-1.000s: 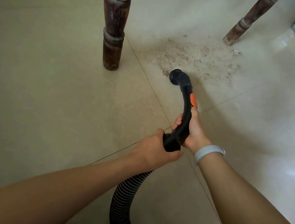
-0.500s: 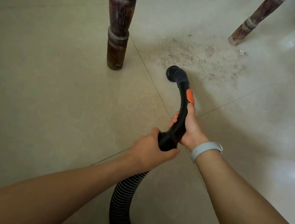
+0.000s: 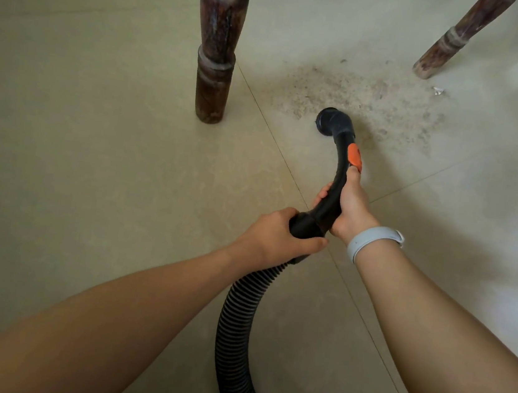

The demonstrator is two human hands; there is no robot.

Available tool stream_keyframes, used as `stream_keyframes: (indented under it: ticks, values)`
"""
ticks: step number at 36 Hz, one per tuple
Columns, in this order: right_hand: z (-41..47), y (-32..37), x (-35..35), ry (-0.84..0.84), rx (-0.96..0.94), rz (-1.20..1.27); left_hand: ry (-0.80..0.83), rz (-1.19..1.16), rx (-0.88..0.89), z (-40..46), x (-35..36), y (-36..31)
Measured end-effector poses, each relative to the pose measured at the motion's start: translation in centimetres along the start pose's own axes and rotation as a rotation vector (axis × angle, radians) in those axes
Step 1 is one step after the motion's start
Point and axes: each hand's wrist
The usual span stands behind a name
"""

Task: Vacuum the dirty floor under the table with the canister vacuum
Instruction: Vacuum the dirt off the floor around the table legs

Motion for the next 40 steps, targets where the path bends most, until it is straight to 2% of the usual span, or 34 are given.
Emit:
stream_keyframes:
  ticks: [11, 21, 30, 40]
  values:
    - [0.2, 0.3, 1.9, -0.018, 0.001, -0.051, -0.024, 0.04, 0.003, 1.0, -1.2, 1.2]
    - [-0.9, -1.3, 2.9, 0.057, 0.018, -0.136, -0.078, 0.007, -0.034, -1.1, -1.4, 2.5]
    - [-2.0, -3.7, 2.7, 0.056, 0.028, -0.1, -0.082, 0.006, -0.04, -3.3, -1.1, 4.0]
    - [-3.9, -6.4, 5.0, 0.061, -0.141, -0.2, -0.121, -0.044, -0.088, -4.7, -2.1, 6.6]
Point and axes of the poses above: each hand's wrist, its own z-axis towards the middle knuckle, its own x-axis out of the palm, y = z × x, and after that the axes turned 7 degrees about z, right-handed
